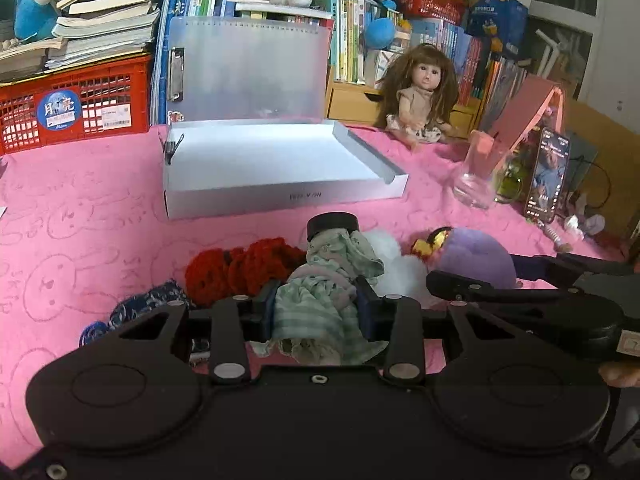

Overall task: Organize objects
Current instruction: 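Lift the plaid cloth with the left tool while the right tool grasps the lilac fluffy ball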

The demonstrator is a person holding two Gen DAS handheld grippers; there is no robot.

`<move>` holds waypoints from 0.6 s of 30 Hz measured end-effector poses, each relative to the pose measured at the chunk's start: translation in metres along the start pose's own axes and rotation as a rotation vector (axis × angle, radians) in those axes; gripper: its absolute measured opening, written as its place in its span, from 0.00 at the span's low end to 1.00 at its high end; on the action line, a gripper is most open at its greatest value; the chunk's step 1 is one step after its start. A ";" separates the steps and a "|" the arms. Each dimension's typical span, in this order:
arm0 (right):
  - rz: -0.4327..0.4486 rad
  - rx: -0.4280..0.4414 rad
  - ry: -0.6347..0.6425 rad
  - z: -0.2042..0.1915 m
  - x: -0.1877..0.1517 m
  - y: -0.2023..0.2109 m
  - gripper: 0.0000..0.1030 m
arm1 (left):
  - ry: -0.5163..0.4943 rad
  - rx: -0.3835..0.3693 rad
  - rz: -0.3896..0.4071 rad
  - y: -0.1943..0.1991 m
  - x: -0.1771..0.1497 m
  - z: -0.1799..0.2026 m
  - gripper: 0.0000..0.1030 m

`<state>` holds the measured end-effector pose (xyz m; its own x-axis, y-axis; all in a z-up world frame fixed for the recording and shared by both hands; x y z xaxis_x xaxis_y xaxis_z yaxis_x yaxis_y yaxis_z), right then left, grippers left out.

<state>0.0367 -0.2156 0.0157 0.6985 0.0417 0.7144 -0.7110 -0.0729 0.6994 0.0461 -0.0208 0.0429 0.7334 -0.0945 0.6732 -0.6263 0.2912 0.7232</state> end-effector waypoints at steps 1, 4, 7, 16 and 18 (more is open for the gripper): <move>-0.001 0.002 -0.003 0.000 0.003 0.000 0.71 | 0.006 -0.014 -0.009 0.000 0.002 -0.002 0.35; -0.007 -0.003 -0.015 0.001 0.009 -0.003 0.71 | 0.034 -0.048 -0.043 -0.002 0.009 -0.009 0.35; -0.011 0.001 -0.021 0.001 0.010 -0.004 0.71 | -0.001 -0.027 -0.048 -0.002 0.010 -0.007 0.36; -0.015 0.027 -0.025 0.001 0.010 -0.006 0.71 | -0.064 -0.019 -0.095 -0.010 -0.003 0.005 0.37; -0.013 0.043 -0.022 0.001 0.012 -0.005 0.71 | -0.074 -0.019 -0.098 -0.011 -0.006 0.007 0.37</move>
<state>0.0487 -0.2156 0.0206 0.7099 0.0214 0.7039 -0.6976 -0.1156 0.7071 0.0466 -0.0301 0.0317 0.7689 -0.1928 0.6096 -0.5469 0.2954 0.7833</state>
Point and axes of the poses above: each gripper's, at about its wrist camera, not at the fingertips, and y roughly against the way its jaws point, z to its right, x to its top, the point moved 1 cm from there along -y, roughly the way its jaws point, and after that the axes turned 11 degrees about -z, right-handed, at the moved point
